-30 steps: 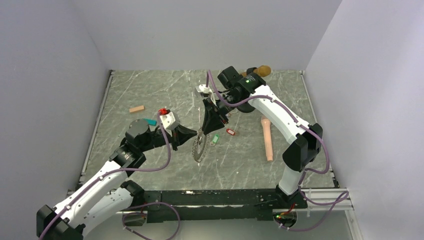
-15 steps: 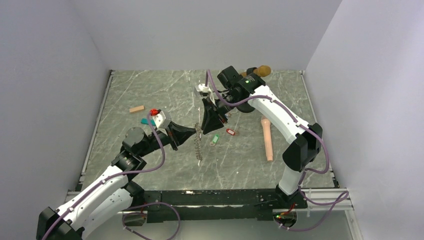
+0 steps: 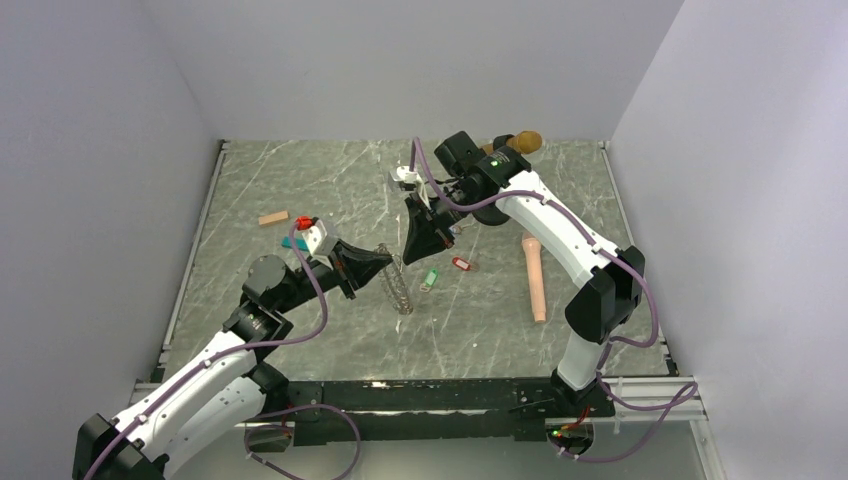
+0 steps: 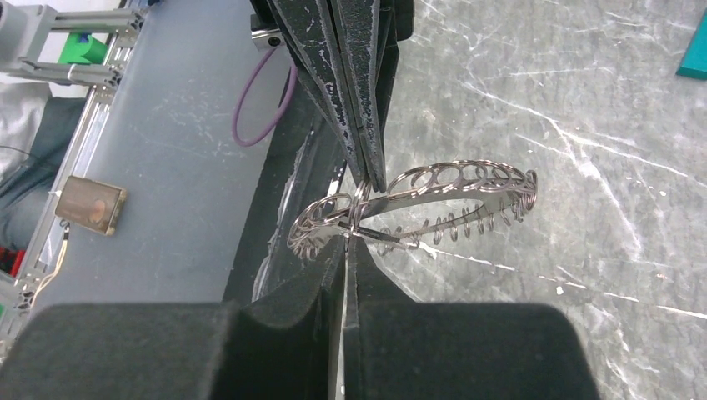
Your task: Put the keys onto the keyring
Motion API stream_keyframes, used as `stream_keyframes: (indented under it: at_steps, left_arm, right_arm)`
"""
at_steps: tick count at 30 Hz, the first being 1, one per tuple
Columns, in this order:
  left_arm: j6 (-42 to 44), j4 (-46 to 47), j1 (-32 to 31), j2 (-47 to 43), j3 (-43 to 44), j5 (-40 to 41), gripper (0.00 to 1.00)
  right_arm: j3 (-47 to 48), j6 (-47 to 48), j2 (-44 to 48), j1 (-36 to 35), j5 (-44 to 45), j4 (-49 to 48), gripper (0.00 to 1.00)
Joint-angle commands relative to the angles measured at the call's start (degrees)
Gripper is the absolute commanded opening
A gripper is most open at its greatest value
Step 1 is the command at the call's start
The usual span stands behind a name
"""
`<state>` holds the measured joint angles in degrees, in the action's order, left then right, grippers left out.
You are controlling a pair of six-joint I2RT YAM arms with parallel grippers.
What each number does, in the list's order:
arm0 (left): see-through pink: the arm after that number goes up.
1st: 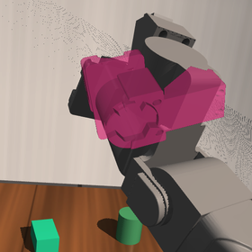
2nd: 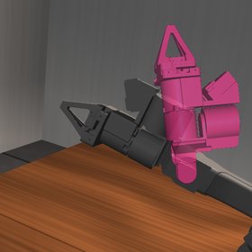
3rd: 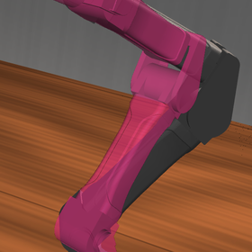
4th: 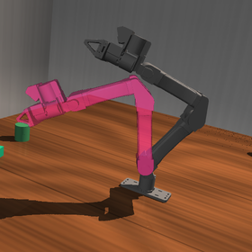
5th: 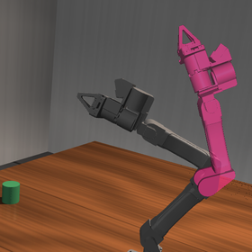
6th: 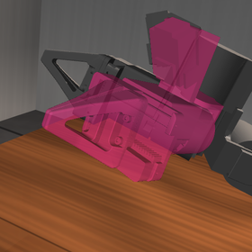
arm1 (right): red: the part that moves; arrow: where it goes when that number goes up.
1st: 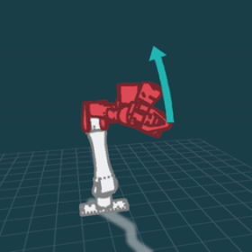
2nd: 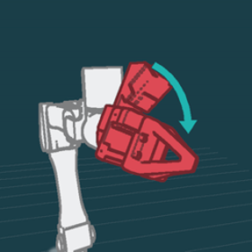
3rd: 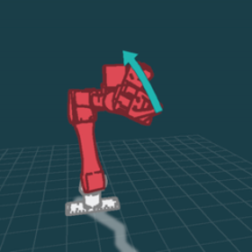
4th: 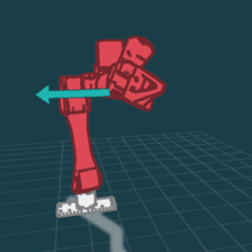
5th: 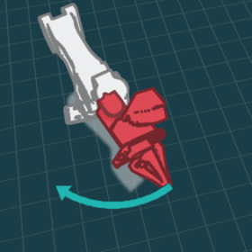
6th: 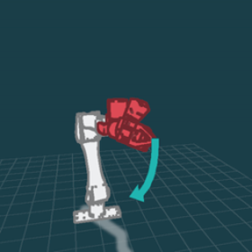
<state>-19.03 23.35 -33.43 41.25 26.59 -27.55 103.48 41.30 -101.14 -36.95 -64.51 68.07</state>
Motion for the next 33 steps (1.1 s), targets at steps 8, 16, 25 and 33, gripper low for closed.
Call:
stream_keyframes:
  at_steps: [8, 16, 25, 33]
  left_arm:
    - [-3.01, 7.62, 0.29, -0.37, -0.66, 1.60, 0.00]
    - [-6.40, 12.30, 0.52, -0.12, -2.93, 3.93, 0.00]
    - [-10.62, 16.74, 0.71, -1.28, -6.05, 9.70, 0.00]
    - [-14.34, 22.84, 0.78, -0.13, -8.54, 10.43, 0.00]
  right_arm:
    - [-0.76, -0.68, 1.81, 0.07, -0.25, -2.25, 0.00]
    - [-1.94, -1.28, 2.09, -0.62, 0.24, -3.36, 0.00]
    - [-2.46, -1.61, 2.58, -1.48, 2.57, -4.14, 0.00]
    - [-2.84, -2.35, 2.28, -2.63, 3.88, -5.14, 0.00]
